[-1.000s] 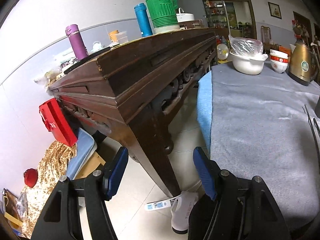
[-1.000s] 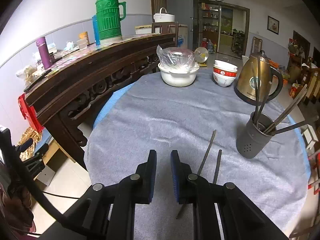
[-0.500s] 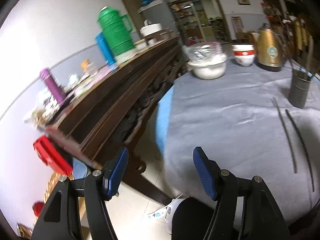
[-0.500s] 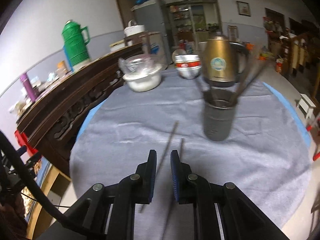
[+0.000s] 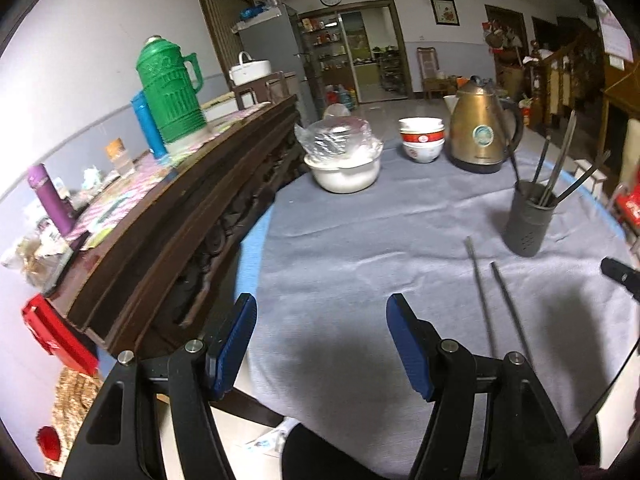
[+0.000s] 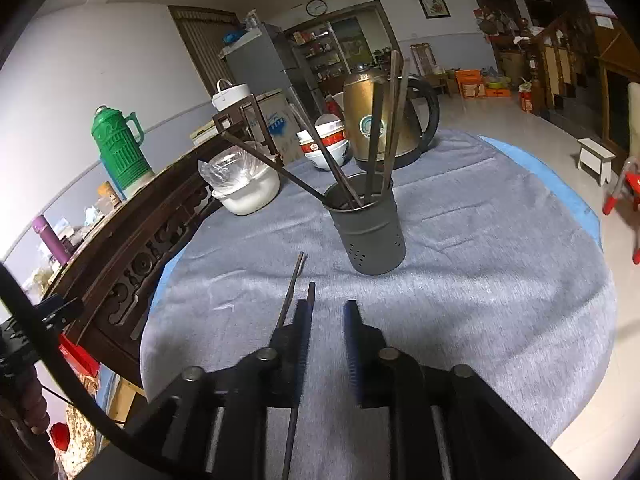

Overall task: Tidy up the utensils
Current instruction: 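Move both grippers toward the last two chopsticks on the cloth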

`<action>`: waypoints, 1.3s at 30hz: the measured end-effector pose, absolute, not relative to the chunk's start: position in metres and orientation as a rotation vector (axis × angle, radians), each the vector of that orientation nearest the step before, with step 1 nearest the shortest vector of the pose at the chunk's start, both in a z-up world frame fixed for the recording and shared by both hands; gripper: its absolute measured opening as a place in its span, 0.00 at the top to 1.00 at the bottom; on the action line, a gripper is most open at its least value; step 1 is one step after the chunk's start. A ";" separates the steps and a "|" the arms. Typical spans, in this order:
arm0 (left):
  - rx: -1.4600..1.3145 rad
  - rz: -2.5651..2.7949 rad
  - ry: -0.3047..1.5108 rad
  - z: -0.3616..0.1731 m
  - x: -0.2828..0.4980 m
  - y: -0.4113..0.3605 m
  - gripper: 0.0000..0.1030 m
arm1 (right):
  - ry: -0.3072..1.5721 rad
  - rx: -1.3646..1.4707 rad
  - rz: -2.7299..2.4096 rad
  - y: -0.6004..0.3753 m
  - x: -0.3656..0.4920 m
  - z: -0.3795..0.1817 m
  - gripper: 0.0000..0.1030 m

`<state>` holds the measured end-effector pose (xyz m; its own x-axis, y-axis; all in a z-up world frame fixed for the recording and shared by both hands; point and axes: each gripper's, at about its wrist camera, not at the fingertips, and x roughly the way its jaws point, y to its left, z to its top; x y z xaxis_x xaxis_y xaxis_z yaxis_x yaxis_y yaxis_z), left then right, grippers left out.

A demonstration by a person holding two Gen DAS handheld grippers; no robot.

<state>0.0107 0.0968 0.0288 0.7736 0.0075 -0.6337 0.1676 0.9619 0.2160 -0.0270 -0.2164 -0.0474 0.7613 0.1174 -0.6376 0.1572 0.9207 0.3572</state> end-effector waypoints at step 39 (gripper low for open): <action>0.214 -0.352 1.047 -0.060 0.035 0.086 0.29 | 1.233 0.423 -0.038 -0.187 0.068 -0.149 0.93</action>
